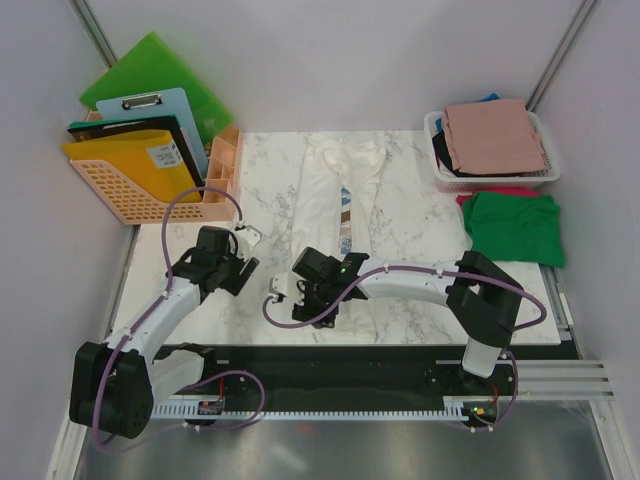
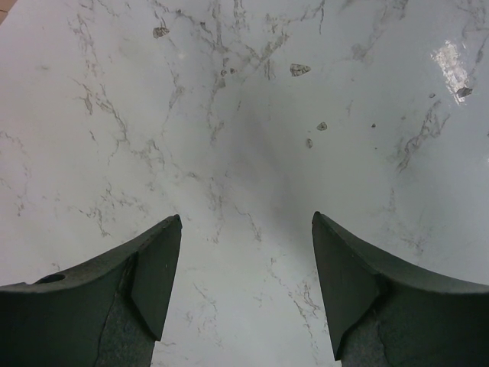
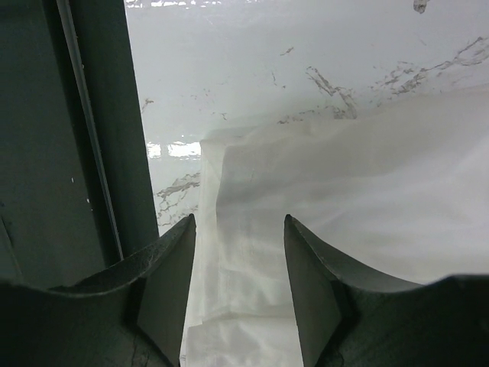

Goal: Fold and stack the t-shirts
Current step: Fold the tshirt

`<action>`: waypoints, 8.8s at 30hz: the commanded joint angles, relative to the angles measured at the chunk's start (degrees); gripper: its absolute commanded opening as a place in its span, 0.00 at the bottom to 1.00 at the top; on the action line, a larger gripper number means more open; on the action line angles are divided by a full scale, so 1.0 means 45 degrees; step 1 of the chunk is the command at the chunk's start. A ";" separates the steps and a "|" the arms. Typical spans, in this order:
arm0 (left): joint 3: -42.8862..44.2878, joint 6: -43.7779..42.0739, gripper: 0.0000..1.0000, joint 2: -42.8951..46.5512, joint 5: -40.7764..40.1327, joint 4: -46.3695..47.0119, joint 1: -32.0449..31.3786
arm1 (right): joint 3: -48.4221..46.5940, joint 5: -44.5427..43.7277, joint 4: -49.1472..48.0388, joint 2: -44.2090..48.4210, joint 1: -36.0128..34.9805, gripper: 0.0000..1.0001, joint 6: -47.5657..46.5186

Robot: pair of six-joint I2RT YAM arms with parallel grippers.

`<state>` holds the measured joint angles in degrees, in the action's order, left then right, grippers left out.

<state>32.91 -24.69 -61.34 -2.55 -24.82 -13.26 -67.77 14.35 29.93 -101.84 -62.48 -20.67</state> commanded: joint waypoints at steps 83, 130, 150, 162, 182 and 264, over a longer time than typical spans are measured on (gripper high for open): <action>-0.0711 -0.0549 0.76 0.0096 -0.0118 0.0886 0.0035 | 0.0839 -0.0903 -0.0052 0.1730 -0.0276 0.00 0.0256; -0.0555 -0.0588 0.76 -0.0236 0.0156 0.0867 0.0016 | 0.3499 -0.3911 -0.0753 0.4820 -0.0003 0.00 -0.0270; -0.0535 -0.0667 0.77 0.0038 -0.1387 0.1159 0.0036 | -0.0409 -0.2642 -0.0929 0.1500 -0.1954 0.00 -0.0193; -0.0593 -0.0432 0.76 -0.0080 -0.0801 0.1199 0.0036 | -0.1834 -0.2680 -0.1007 0.0777 -0.2776 0.00 -0.0446; -0.0847 -0.0471 0.76 -0.0022 -0.0684 0.1257 0.0055 | -0.2577 -0.2115 -0.1632 -0.0277 -0.2776 0.00 -0.0408; -0.0906 -0.0510 0.76 -0.0802 -0.0626 0.1296 0.0036 | 0.4631 -0.0962 -0.2824 0.4059 -0.2463 0.00 0.0882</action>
<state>27.57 -26.70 -64.18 -4.47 -20.56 -13.26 -45.04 6.55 17.80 -81.52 -72.93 -17.54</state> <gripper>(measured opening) 0.762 0.010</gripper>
